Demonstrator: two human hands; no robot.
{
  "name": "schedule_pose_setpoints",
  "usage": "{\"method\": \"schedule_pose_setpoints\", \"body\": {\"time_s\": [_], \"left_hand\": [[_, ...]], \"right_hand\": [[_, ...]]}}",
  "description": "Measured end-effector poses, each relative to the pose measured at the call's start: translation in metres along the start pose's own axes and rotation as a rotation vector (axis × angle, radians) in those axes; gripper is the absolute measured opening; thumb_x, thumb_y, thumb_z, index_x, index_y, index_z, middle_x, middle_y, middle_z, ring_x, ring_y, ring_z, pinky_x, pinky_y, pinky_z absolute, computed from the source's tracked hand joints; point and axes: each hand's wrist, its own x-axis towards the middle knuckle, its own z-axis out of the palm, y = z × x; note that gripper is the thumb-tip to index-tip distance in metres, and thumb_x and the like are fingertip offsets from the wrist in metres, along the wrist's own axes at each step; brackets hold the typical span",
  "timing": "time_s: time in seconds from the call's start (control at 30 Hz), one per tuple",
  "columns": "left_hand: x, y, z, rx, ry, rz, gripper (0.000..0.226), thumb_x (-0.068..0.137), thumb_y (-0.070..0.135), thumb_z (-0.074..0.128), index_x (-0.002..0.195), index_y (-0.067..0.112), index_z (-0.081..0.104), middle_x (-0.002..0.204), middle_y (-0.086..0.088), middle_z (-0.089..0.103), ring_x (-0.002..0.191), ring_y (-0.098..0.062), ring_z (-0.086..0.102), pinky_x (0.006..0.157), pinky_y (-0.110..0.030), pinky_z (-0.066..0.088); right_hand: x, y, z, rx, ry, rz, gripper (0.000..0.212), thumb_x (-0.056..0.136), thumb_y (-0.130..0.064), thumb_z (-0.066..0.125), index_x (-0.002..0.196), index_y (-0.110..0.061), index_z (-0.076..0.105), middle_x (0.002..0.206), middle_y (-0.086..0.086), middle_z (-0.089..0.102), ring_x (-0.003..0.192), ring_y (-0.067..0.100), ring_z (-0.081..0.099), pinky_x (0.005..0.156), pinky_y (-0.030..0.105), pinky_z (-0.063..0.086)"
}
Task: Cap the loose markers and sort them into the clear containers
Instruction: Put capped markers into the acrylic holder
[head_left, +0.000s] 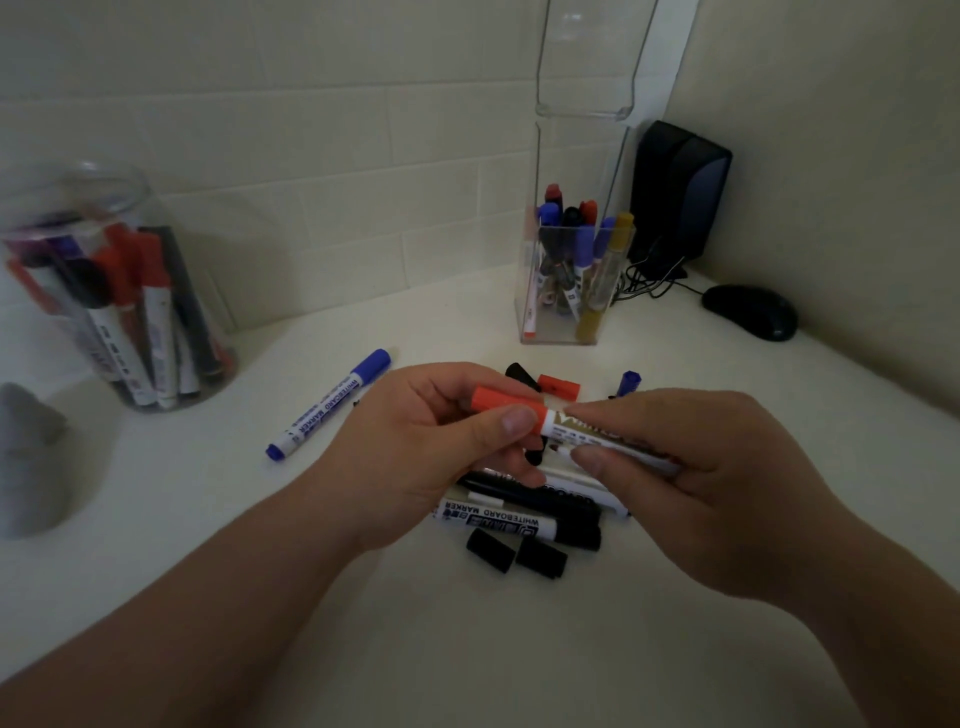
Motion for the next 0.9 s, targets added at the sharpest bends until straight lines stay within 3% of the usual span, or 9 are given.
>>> {"method": "schedule_pose_setpoints", "body": {"time_s": [0.1, 0.2, 0.3, 0.4, 0.47, 0.53, 0.63, 0.73, 0.9], "left_hand": [[-0.001, 0.002, -0.004, 0.125, -0.033, 0.044, 0.013, 0.085, 0.014, 0.077, 0.097, 0.012, 0.077, 0.084, -0.013, 0.075, 0.07, -0.031, 0.073, 0.071, -0.03, 0.059], [-0.002, 0.005, -0.004, 0.202, -0.023, 0.053, 0.017, 0.08, 0.017, 0.071, 0.095, 0.012, 0.076, 0.076, -0.008, 0.075, 0.068, -0.029, 0.073, 0.069, -0.028, 0.058], [-0.002, 0.006, -0.004, 0.244, -0.029, 0.059, 0.019, 0.077, 0.019, 0.07, 0.094, 0.012, 0.075, 0.073, -0.004, 0.074, 0.066, -0.026, 0.073, 0.068, -0.028, 0.059], [-0.003, 0.009, -0.006, 0.268, -0.039, 0.065, 0.02, 0.077, 0.018, 0.07, 0.096, 0.012, 0.072, 0.076, -0.003, 0.076, 0.067, -0.026, 0.074, 0.067, -0.028, 0.06], [-0.003, 0.01, -0.006, 0.261, -0.049, 0.061, 0.02, 0.077, 0.018, 0.071, 0.096, 0.011, 0.072, 0.081, -0.006, 0.077, 0.069, -0.027, 0.074, 0.068, -0.028, 0.06], [-0.003, 0.009, -0.006, 0.236, -0.056, 0.049, 0.019, 0.077, 0.016, 0.07, 0.095, 0.011, 0.071, 0.083, -0.007, 0.077, 0.069, -0.026, 0.074, 0.068, -0.027, 0.06], [-0.002, 0.006, -0.002, 0.226, -0.049, 0.045, 0.017, 0.079, 0.017, 0.069, 0.095, 0.011, 0.07, 0.079, -0.006, 0.076, 0.067, -0.025, 0.072, 0.066, -0.027, 0.058], [0.0, 0.005, 0.006, 0.203, -0.007, 0.041, 0.022, 0.081, 0.023, 0.063, 0.096, 0.007, 0.067, 0.073, -0.003, 0.072, 0.063, -0.02, 0.066, 0.065, -0.026, 0.058], [0.001, 0.006, 0.012, 0.272, 0.086, 0.08, 0.03, 0.079, 0.034, 0.06, 0.093, 0.009, 0.068, 0.065, 0.0, 0.068, 0.058, -0.016, 0.064, 0.062, -0.021, 0.054]], "right_hand": [[0.0, -0.004, 0.001, 0.139, -0.064, 0.119, 0.022, 0.093, -0.03, 0.062, 0.111, -0.038, 0.072, 0.075, -0.021, 0.066, 0.066, 0.007, 0.06, 0.055, 0.01, 0.042], [0.001, -0.008, 0.003, 0.346, -0.133, 0.277, 0.023, 0.089, -0.042, 0.058, 0.107, -0.051, 0.068, 0.073, -0.016, 0.067, 0.064, 0.014, 0.06, 0.053, 0.016, 0.044], [0.002, -0.007, 0.004, 0.435, -0.156, 0.365, 0.025, 0.08, -0.046, 0.057, 0.1, -0.054, 0.07, 0.065, -0.012, 0.065, 0.056, 0.01, 0.057, 0.051, 0.018, 0.043], [0.003, -0.003, 0.007, 0.648, -0.206, 0.498, 0.021, 0.081, -0.041, 0.062, 0.095, -0.041, 0.077, 0.055, -0.002, 0.059, 0.048, 0.011, 0.044, 0.047, 0.022, 0.034], [0.005, 0.002, 0.009, 0.953, -0.272, 0.682, 0.022, 0.083, -0.03, 0.069, 0.095, -0.014, 0.078, 0.053, 0.004, 0.05, 0.045, 0.019, 0.028, 0.044, 0.022, 0.024], [0.006, 0.007, 0.009, 1.195, -0.39, 0.783, 0.039, 0.085, -0.024, 0.074, 0.102, 0.01, 0.066, 0.053, 0.005, 0.045, 0.041, 0.013, 0.02, 0.041, 0.017, 0.02], [0.005, 0.015, 0.013, 1.418, -0.477, 0.734, 0.033, 0.086, -0.028, 0.074, 0.095, 0.002, 0.066, 0.056, 0.004, 0.047, 0.037, 0.005, 0.024, 0.038, 0.013, 0.022], [0.006, 0.018, 0.02, 1.486, -0.437, 0.69, 0.037, 0.091, -0.027, 0.069, 0.106, 0.006, 0.063, 0.057, 0.003, 0.049, 0.037, 0.006, 0.027, 0.038, 0.015, 0.021], [0.008, 0.015, 0.024, 1.246, -0.275, 0.653, 0.023, 0.089, -0.026, 0.061, 0.098, -0.009, 0.075, 0.054, 0.008, 0.041, 0.039, 0.011, 0.027, 0.043, 0.021, 0.018]]}}
